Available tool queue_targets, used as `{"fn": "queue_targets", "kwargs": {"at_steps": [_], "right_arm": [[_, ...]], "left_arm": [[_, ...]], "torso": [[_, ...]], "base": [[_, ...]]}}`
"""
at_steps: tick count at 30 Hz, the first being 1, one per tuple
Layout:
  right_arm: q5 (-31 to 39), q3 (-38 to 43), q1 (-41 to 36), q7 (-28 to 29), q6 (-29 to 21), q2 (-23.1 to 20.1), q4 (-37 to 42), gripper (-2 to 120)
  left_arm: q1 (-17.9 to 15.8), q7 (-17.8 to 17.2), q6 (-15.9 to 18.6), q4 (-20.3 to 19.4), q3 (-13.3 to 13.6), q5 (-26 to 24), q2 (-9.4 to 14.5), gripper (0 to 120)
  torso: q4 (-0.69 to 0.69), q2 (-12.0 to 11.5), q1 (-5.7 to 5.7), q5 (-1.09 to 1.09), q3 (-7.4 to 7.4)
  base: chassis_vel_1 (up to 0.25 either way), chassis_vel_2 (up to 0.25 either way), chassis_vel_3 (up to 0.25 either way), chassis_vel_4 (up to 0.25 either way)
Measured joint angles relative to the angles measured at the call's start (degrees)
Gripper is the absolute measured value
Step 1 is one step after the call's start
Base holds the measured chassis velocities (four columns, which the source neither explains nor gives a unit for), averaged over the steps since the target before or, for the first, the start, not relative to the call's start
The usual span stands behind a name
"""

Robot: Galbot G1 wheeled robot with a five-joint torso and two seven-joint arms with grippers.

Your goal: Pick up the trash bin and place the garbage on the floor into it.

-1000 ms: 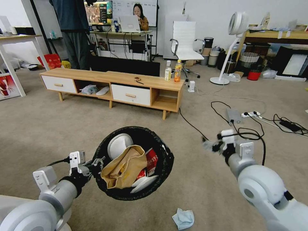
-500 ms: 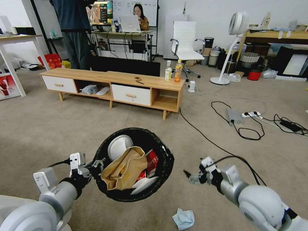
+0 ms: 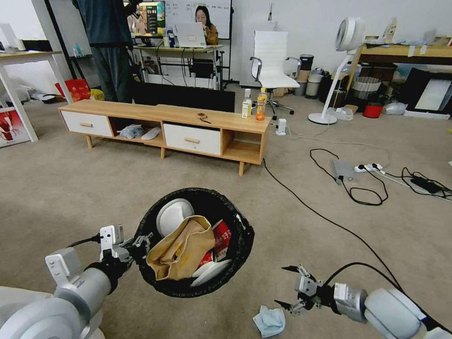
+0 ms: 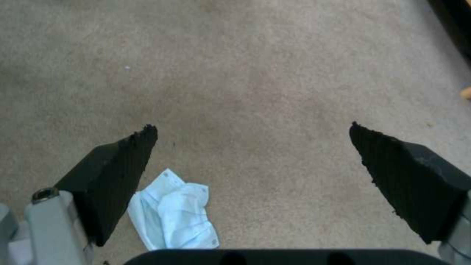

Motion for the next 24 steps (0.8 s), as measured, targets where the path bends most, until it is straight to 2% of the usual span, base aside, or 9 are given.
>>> {"fn": "queue_targets", "kwargs": {"at_steps": [8,14,24], "right_arm": [[-4.2,-1.1,1.0,0.0,4.7,2.8,-6.5,100],[-7.1,-2.3,1.6,0.7,11.2,5.9,-14.1,100],[-9.4,-3.0,2.1,-0.1,13.9,7.9,-18.9,100]], "left_arm": [[0.0,0.0,0.0,0.1,0.2,0.2,-0.3,2],[-0.2,0.0,0.0,0.3,0.6,0.3,-0.3,2],[-0.3,0.0,0.0,0.4,0.7,0.3,-0.3,2]], "torso": [[0.0,0.0,0.0,-0.01,0.0],[-0.01,0.0,0.0,0.01,0.0],[-0.01,0.0,0.0,-0.01,0.0]], "base": [[0.0,0.0,0.0,0.0],[0.0,0.0,0.0,0.0],[0.0,0.0,0.0,0.0]]}}
